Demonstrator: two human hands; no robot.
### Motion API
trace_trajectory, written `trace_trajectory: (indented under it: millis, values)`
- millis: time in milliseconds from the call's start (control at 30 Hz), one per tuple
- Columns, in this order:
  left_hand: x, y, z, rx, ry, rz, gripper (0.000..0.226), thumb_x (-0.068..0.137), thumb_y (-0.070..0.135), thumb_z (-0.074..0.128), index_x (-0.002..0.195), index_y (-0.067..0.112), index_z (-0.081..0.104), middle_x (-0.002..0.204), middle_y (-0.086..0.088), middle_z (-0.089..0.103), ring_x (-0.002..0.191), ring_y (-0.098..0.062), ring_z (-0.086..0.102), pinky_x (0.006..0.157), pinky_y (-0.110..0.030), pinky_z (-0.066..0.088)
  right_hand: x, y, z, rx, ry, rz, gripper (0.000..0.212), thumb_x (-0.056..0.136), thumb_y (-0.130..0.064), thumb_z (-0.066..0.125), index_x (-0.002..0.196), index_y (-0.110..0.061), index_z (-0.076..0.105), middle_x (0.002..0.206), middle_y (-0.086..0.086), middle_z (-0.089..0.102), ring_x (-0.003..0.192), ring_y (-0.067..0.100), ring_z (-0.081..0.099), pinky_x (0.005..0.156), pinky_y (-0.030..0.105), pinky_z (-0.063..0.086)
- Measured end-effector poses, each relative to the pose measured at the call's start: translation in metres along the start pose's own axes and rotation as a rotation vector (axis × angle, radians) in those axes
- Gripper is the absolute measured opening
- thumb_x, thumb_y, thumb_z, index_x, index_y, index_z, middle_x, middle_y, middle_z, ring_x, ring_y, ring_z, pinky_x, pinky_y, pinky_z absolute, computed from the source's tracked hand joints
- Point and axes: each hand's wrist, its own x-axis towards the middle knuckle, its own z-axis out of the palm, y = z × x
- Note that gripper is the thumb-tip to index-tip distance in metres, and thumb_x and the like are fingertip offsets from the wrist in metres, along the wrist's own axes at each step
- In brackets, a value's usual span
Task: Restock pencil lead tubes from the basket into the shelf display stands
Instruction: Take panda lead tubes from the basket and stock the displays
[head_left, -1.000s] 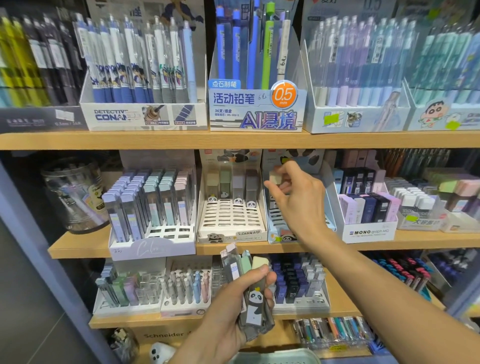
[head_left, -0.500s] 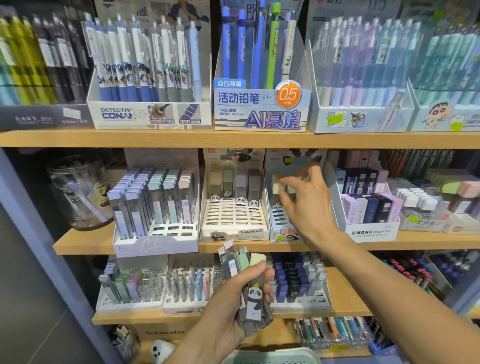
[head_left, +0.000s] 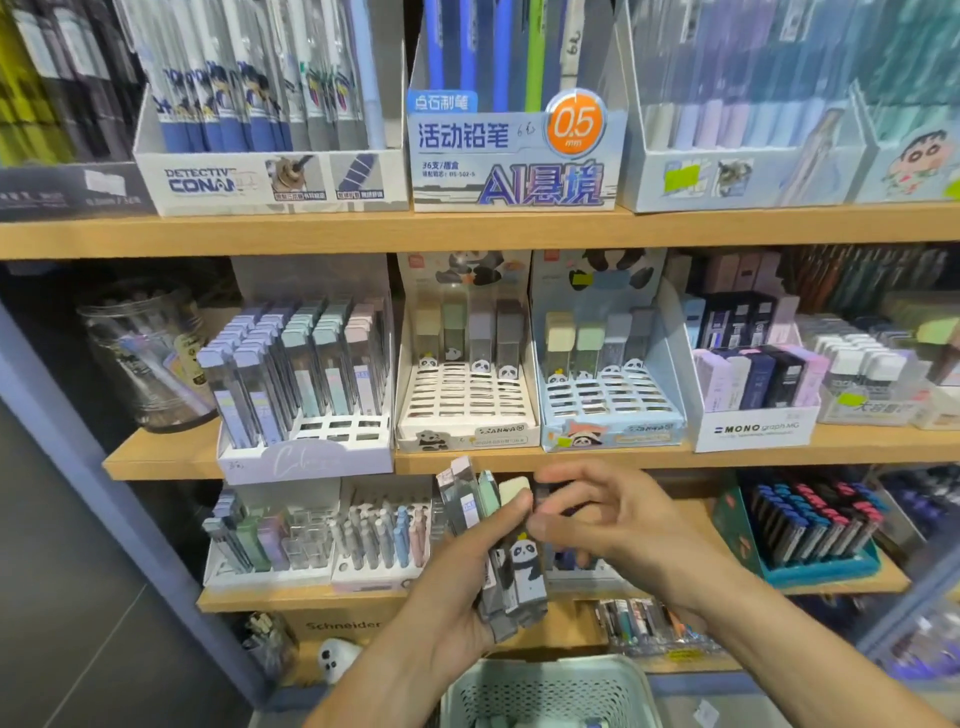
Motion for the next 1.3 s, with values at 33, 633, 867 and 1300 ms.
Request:
trace_trajectory:
  millis: [33,633,867,1300]
  values:
    - [0.002,-0.003,0.001,0.013,0.013,-0.008,0.037,0.079,0.039,0.083,0.100,0.009,0.084,0.104,-0.022,0.077,0.075,-0.029,0.076,0.072,-0.039,0.061,-0.003,0.005,0.001,0.024,-0.016,0.043,0.045,0.077,-0.014,0.087,0.117,-0.019,0.067,0.094,0.009,0.076,0.068,0.013,0.068,0.063,0.024,0.052]
    - [0.008,-0.011,0.001,-0.021,0.004,-0.026,0.046,0.061,0.050,0.099,0.074,0.014,0.072,0.076,-0.010,0.068,0.062,-0.022,0.063,0.071,-0.038,0.053,-0.011,0.004,-0.015,0.098,0.159,-0.199,0.056,0.079,0.010,0.079,0.123,-0.024,0.068,0.092,0.018,0.068,0.074,0.019,0.066,0.079,0.029,0.059]
    - [0.006,-0.009,-0.001,-0.009,0.085,-0.061,0.042,0.061,0.043,0.098,0.067,0.016,0.066,0.071,-0.011,0.066,0.057,-0.023,0.062,0.066,-0.037,0.055,0.014,-0.039,-0.035,-0.106,0.328,-0.489,0.048,0.086,0.001,0.076,0.121,-0.030,0.065,0.098,0.006,0.068,0.082,0.017,0.069,0.081,0.027,0.059]
    - [0.009,0.001,-0.001,0.048,0.106,-0.050,0.051,0.052,0.050,0.091,0.057,0.012,0.056,0.060,-0.010,0.056,0.065,-0.023,0.060,0.066,-0.033,0.041,0.093,-0.050,-0.058,-0.364,0.480,-0.595,0.040,0.090,-0.011,0.076,0.087,-0.038,0.047,0.087,-0.003,0.067,0.085,0.020,0.070,0.078,0.042,0.062]
